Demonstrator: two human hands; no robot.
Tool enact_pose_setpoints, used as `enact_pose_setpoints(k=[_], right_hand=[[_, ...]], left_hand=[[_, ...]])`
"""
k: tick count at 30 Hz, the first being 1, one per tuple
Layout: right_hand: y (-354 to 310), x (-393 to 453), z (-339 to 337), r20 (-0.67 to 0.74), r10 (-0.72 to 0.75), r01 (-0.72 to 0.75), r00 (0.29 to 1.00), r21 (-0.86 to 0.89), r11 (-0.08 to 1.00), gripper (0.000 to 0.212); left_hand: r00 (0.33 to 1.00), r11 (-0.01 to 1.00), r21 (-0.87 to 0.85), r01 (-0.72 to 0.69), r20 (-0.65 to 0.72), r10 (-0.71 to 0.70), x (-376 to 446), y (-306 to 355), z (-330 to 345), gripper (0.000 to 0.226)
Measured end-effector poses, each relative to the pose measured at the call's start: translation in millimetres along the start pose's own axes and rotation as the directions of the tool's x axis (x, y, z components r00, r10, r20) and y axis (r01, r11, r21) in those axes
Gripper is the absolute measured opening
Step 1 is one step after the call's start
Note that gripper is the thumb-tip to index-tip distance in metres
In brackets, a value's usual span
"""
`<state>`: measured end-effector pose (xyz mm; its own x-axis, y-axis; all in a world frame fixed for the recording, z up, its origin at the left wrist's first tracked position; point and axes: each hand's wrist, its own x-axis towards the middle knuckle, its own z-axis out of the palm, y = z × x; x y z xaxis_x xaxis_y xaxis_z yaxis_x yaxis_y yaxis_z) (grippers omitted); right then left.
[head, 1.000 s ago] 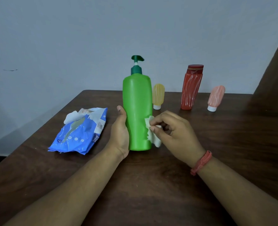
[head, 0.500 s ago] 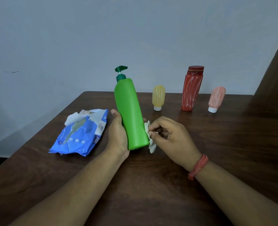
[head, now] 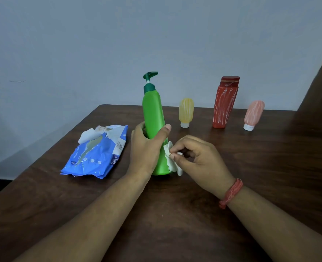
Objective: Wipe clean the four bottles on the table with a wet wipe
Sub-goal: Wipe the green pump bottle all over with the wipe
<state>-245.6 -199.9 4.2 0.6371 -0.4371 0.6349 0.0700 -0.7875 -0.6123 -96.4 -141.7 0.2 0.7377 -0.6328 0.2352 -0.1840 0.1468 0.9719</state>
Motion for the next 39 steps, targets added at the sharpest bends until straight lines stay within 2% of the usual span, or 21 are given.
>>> enact_pose_setpoints(k=[3,6,9,13,17,21,23,25,27,29,31,33,35,37,39], right_hand=[[0.1,-0.2,-1.3,-0.018,-0.007,0.006,1.000,-0.029,1.000,0.008],[-0.1,-0.1,-4.0,-0.015,-0.067,0.064,0.998,-0.149,0.987,0.008],[-3.4,-0.1,-3.7,0.056,-0.129,0.140,0.990,-0.273,0.952,0.006],[-6.8,0.4,-0.9,0.117,-0.177,0.207,0.977,-0.341,0.917,0.008],[-7.7,-0.3,0.8,0.050,-0.116,0.126,0.992,-0.316,0.940,0.007],[-8.2,-1.3,2.1,0.098,-0.111,0.138,0.989,-0.331,0.933,0.007],[-7.1,-1.4,1.2,0.067,-0.086,0.104,0.994,-0.347,0.932,0.007],[-7.9,-2.6,2.0,0.123,-0.087,0.125,0.989,-0.348,0.929,0.006],[-7.6,-2.3,1.9,0.166,-0.102,0.157,0.981,-0.366,0.917,0.005],[-4.6,1.0,-2.2,0.095,-0.077,0.107,0.993,-0.380,0.919,0.004],[-4.4,0.7,-4.2,0.077,-0.068,0.091,0.995,-0.351,0.932,0.004],[-7.3,-2.4,-4.3,0.164,-0.109,0.158,0.980,-0.322,0.934,0.005],[-6.7,-1.2,-5.4,0.162,-0.128,0.176,0.979,-0.335,0.925,0.006],[-4.5,2.1,-8.7,0.069,-0.105,0.122,0.992,-0.347,0.930,0.006],[-6.1,1.6,-7.6,0.099,-0.127,0.153,0.987,-0.327,0.933,0.006]], left_hand=[[1.000,0.991,-0.134,0.013,0.028,-0.009,0.8,0.2,-0.4,0.083],[0.982,0.924,-0.356,0.141,0.168,-0.085,1.1,0.9,0.3,0.075],[0.957,0.857,-0.460,0.232,0.266,-0.116,-1.6,2.4,-1.1,0.070],[0.948,0.846,-0.463,0.266,0.286,-0.141,-3.0,2.8,-0.7,0.066],[0.954,0.950,-0.258,0.175,0.282,-0.099,1.7,-2.1,-3.7,0.047],[0.925,0.972,-0.172,0.161,0.368,-0.088,7.5,-5.6,-9.2,0.044],[0.936,0.963,-0.210,0.170,0.341,-0.091,8.8,-6.9,-10.0,0.043],[0.948,0.940,-0.279,0.198,0.299,-0.111,7.9,-7.3,-9.7,0.038],[0.951,0.916,-0.332,0.227,0.278,-0.135,7.3,-7.6,-9.4,0.022],[0.946,0.886,-0.381,0.263,0.283,-0.159,5.8,-7.0,-8.3,0.010],[0.941,0.852,-0.428,0.300,0.278,-0.192,5.0,-6.8,-8.2,0.012],[0.937,0.835,-0.445,0.323,0.278,-0.214,3.7,-4.6,-8.6,0.017],[0.929,0.821,-0.452,0.347,0.287,-0.235,2.4,-2.3,-9.0,0.033],[0.916,0.798,-0.470,0.378,0.313,-0.250,0.5,0.0,-8.5,0.055],[0.911,0.786,-0.481,0.388,0.331,-0.247,0.0,0.1,-9.3,0.067]])
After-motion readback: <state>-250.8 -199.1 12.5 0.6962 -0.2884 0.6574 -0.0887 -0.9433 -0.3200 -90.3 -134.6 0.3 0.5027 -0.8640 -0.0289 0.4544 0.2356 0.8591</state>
